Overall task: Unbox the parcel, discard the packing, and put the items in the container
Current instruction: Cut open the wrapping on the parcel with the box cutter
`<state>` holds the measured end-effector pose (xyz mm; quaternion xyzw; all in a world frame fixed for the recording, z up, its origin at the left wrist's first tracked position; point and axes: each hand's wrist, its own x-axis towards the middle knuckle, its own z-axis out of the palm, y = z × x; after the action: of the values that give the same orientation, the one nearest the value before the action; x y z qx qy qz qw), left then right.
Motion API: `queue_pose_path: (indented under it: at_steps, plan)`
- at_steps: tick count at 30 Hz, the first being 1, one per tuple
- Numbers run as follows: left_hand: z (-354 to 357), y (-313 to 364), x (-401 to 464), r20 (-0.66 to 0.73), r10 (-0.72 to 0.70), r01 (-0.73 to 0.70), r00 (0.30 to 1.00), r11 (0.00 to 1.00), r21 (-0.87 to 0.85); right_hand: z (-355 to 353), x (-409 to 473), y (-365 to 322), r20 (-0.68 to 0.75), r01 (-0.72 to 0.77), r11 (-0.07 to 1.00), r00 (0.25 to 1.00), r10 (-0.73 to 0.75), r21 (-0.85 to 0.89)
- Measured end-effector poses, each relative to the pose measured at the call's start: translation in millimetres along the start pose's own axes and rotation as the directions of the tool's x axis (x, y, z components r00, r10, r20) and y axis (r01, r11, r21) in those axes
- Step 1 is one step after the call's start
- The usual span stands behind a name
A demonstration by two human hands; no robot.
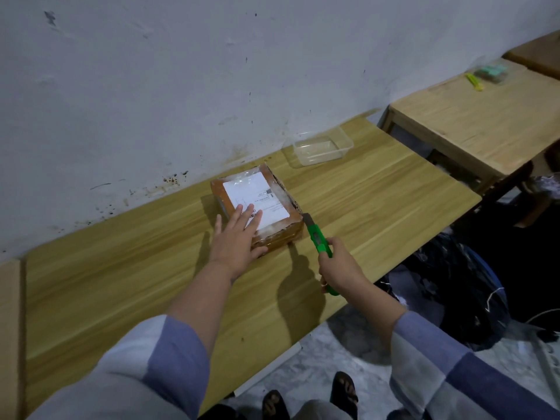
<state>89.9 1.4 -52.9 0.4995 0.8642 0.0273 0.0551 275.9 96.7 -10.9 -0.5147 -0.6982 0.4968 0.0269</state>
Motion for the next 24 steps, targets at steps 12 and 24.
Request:
queue_pose_path:
  at_steps: [12, 24]
  plan:
    - [6.7, 40.0, 13.6, -0.028, -0.121, 0.12, 0.992, 0.992, -0.05, 16.2, 1.9, 0.9, 0.044, -0.051, 0.948, 0.998, 0.039, 0.314]
    - [4.0, 26.7, 12.6, 0.028, 0.0, 0.0, 1.0, 1.0, 0.019, 16.7, 13.9, -11.3, 0.041, -0.093, 0.951, 0.996, 0.084, 0.295]
